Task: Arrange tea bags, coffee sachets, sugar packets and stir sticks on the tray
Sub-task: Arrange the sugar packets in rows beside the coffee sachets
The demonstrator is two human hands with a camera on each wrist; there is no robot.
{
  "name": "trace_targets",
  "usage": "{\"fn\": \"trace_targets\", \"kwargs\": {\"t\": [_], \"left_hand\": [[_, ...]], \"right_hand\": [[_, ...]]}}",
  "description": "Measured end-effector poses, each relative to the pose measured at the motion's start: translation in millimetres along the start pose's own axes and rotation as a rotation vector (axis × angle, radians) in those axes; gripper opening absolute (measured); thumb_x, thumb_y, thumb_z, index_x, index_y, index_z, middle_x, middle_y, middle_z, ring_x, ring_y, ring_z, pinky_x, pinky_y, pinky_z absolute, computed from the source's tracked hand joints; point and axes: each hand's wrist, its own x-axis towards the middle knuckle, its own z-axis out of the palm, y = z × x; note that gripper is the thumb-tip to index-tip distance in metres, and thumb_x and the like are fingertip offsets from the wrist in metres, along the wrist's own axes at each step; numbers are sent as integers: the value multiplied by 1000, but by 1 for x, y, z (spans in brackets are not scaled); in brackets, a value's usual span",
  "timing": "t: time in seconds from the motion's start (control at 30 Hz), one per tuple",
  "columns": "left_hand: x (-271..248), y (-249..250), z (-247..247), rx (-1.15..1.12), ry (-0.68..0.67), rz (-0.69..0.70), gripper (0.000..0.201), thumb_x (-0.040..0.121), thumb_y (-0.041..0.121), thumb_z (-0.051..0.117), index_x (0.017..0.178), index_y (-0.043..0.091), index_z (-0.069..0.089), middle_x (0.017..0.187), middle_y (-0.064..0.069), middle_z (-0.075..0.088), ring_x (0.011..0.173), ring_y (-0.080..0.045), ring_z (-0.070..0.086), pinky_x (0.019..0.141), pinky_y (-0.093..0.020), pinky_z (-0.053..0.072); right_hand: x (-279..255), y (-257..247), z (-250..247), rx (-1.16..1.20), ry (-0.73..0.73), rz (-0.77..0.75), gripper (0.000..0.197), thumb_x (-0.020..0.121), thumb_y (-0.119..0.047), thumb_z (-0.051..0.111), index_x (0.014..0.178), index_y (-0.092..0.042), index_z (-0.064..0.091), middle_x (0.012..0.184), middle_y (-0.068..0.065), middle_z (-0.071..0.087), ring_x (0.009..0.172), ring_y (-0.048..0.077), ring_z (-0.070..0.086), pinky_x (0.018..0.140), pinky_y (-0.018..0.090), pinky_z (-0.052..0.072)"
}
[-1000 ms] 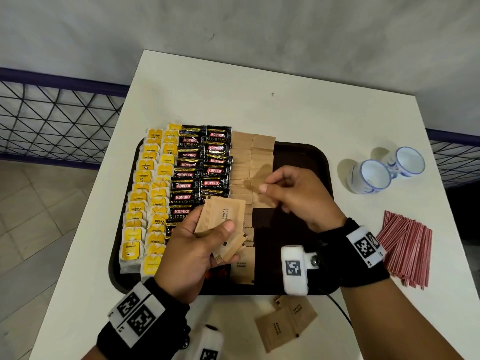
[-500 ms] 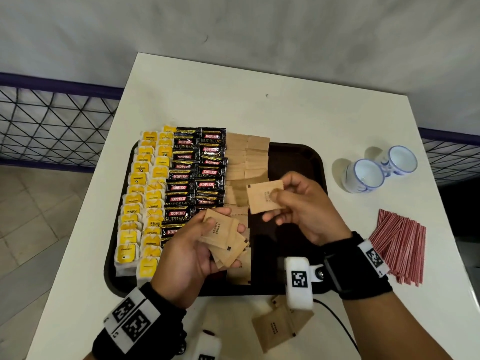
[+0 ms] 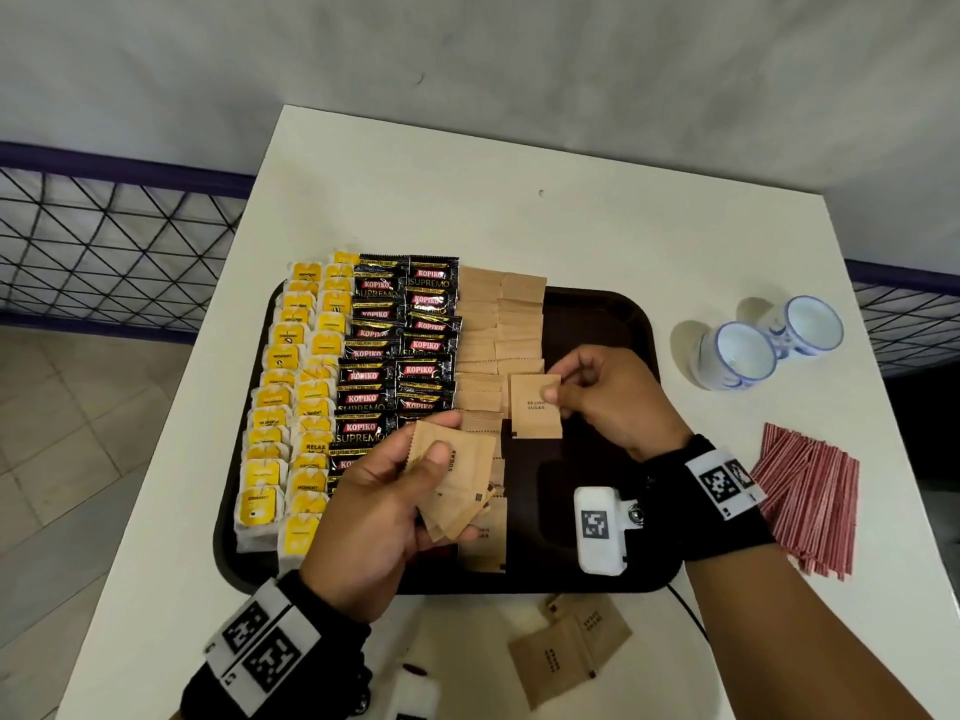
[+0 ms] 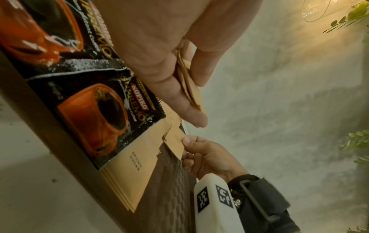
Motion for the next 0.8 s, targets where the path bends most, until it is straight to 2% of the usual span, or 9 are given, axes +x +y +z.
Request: {"fn": "trace_targets", "kwargs": {"t": [0.2,0.4,0.6,0.7,0.77,0.8], "left_hand": [[-2,-3,0,44,45,-4,29,87,23,63,111,34,75,104,-3,77,84,-28,76,57,-39,61],[-2,-4,6,63,75,-14,29,81,25,68,109,29,74,97,-1,77,78,-25,75,50,-33,57],[-3,0,9,67,80,-6,32,78,25,70,110,25,72,95,-3,77,77,-26,75,48,-33,57],[-4,1,11,71,92,1,32,78,24,71,111,23,72,94,-4,77,75,-27,75,47,-32,56],[-4,2,12,73,102,5,31,79,23,71,110,22,73,94,-5,77,73,-26,74,45,-31,55],[-4,2,12,71,110,9,30,79,23,71,109,21,73,94,-6,77,73,-27,74,44,-30,54]], "right_hand": [[1,2,11,11,28,7,13,82,-9,79,89,-12,69,73,9,70,56,8,64,49,12,43],[3,3,22,-13,91,33,17,82,-12,80,88,-17,65,69,1,66,55,7,65,49,16,45],[3,4,26,-78,136,61,25,77,-25,83,89,-25,61,77,1,68,69,15,70,62,30,54],[-10,-7,22,-112,195,24,26,78,-33,82,92,-26,62,81,-3,66,72,10,65,66,25,52],[-25,-19,20,43,133,-29,24,79,-34,82,92,-23,66,84,0,68,70,9,64,60,25,51],[-34,-24,20,165,39,-35,26,78,-32,83,93,-18,68,85,6,69,68,10,64,54,26,48]]}}
